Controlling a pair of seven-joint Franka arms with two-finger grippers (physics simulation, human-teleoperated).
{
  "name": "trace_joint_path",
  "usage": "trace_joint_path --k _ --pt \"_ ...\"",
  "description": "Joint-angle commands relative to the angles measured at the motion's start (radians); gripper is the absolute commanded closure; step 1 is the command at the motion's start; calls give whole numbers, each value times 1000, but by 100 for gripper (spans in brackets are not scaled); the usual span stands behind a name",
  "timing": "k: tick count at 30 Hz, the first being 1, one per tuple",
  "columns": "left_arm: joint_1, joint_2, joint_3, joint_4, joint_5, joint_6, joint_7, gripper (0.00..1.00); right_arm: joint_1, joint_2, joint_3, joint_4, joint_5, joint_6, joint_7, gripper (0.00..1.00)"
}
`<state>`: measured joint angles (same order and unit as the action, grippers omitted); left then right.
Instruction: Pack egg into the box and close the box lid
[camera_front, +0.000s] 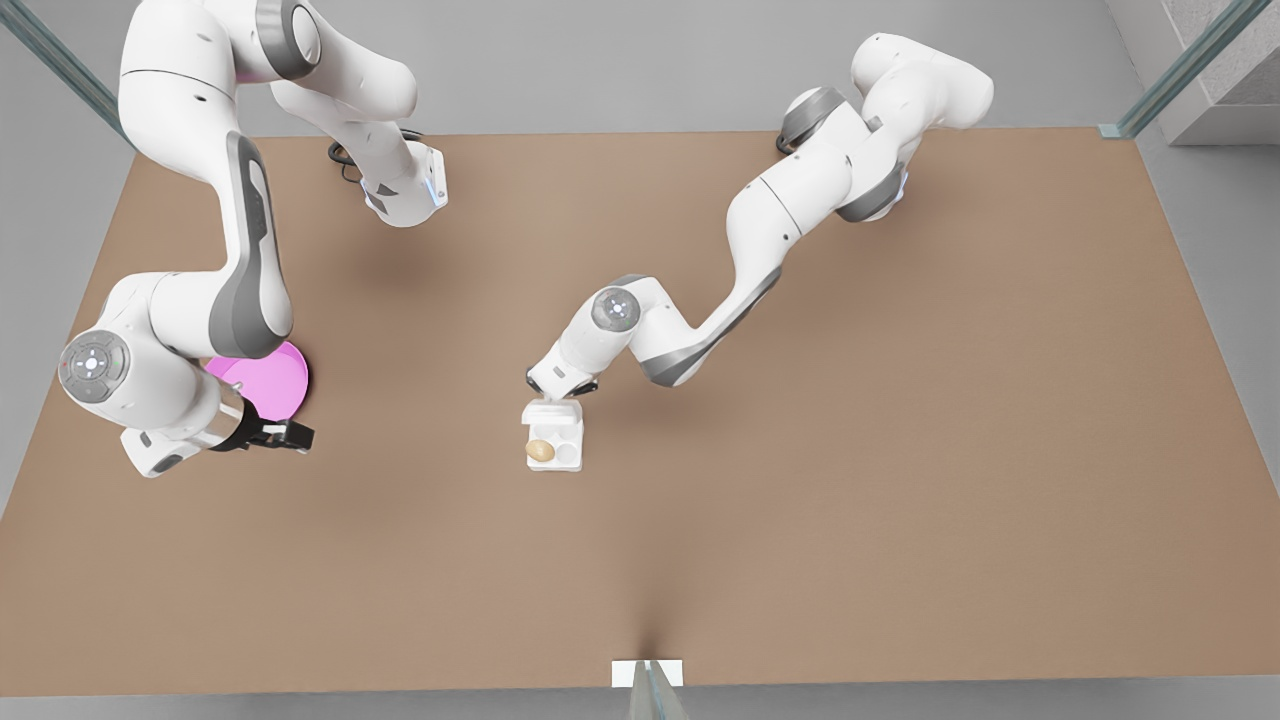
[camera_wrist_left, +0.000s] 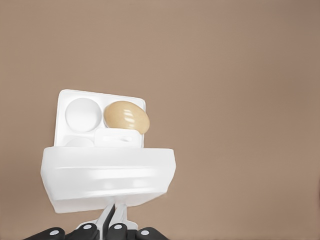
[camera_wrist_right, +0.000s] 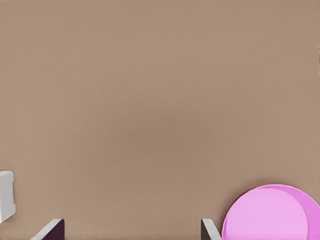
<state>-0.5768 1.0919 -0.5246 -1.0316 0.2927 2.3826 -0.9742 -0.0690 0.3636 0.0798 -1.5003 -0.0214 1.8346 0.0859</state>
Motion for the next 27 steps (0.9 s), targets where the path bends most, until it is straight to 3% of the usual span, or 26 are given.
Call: trace_joint_path --k 1,9,11,13,14,15,19,20,21,25,27 --pt "0 0 0 1 0 4 0 76 0 0 0 0 0 0 0 0" --pt "3 23 -5 22 -1 10 32 76 2 8 0 0 -9 12 -2 0" --pt "21 -49 -11 22 -40 -144 31 76 0 9 0 0 -11 12 -2 0" --pt "250 -176 -113 22 -67 -512 126 71 0 9 0 0 -14 12 -3 0" --pt "403 -250 -123 22 -67 -669 206 51 0 9 0 2 -11 12 -3 0" --pt "503 -265 -123 22 -64 -772 304 0 -2 8 -2 2 -11 11 -3 0" --pt "837 -401 -117 22 -53 -870 665 0 -8 6 0 8 -11 11 -2 0" --pt "836 -533 15 7 -107 -934 793 0 -8 8 -2 8 -11 11 -2 0" --pt "758 -670 218 -85 -236 -936 842 0 -8 8 -2 8 -11 11 -2 0" --pt "657 -932 391 -360 -299 -853 848 0 -20 9 -3 8 -12 11 -9 0" --pt "646 -931 399 -390 -299 -809 852 0 -23 9 -3 8 -14 11 -6 0"
